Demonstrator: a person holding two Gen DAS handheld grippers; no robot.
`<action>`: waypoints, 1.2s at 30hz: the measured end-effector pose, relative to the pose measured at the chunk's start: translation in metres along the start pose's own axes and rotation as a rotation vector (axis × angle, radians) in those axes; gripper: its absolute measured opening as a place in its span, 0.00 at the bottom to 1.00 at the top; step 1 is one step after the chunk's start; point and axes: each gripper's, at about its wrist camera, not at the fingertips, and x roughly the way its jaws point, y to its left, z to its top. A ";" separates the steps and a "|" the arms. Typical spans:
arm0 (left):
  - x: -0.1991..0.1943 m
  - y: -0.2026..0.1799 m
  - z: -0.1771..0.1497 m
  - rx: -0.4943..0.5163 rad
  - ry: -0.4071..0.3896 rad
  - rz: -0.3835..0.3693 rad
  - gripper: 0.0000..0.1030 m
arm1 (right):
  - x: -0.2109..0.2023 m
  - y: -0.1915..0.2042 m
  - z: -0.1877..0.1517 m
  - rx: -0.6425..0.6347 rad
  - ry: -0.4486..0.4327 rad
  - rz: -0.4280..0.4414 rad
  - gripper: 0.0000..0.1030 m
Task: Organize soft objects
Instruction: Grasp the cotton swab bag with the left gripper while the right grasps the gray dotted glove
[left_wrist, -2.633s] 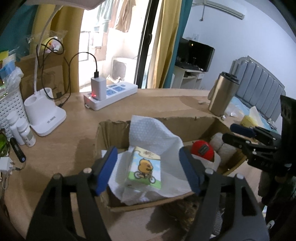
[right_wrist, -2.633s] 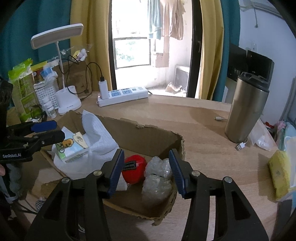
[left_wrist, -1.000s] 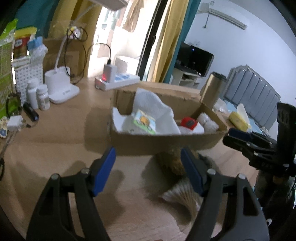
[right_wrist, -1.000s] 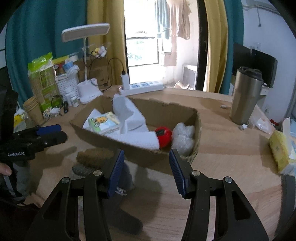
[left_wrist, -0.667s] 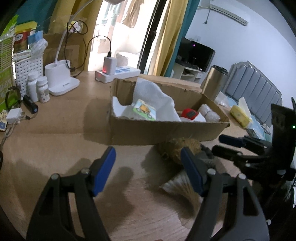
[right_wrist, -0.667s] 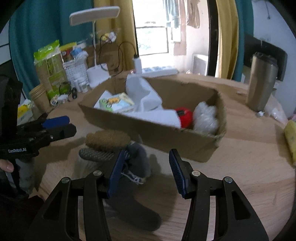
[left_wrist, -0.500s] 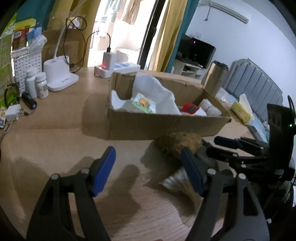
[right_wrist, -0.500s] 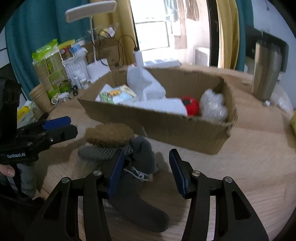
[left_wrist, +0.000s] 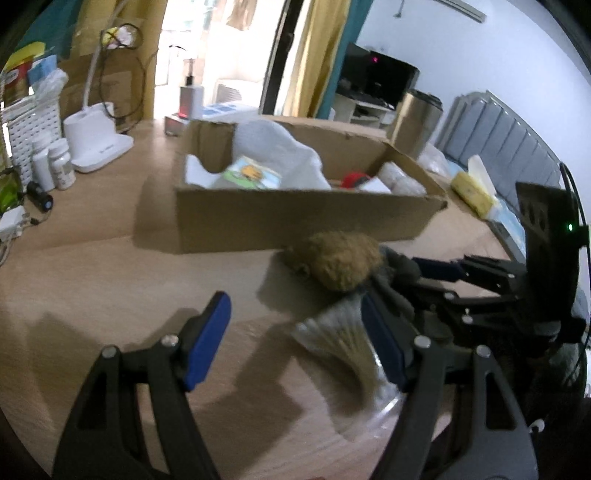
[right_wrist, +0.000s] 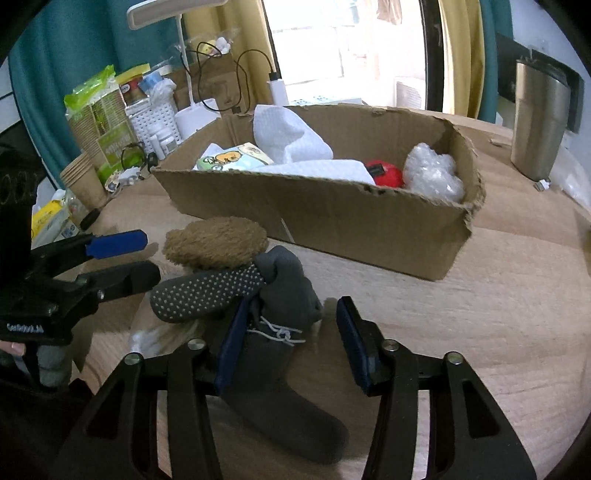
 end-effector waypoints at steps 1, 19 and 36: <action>0.001 -0.004 -0.002 0.008 0.011 -0.007 0.72 | -0.001 -0.001 -0.002 -0.003 0.000 -0.003 0.38; 0.011 -0.049 -0.003 0.132 0.088 -0.018 0.72 | -0.043 -0.049 -0.026 0.076 -0.116 -0.044 0.31; 0.034 -0.065 -0.015 0.227 0.197 0.033 0.72 | -0.051 -0.077 -0.040 0.150 -0.130 -0.090 0.32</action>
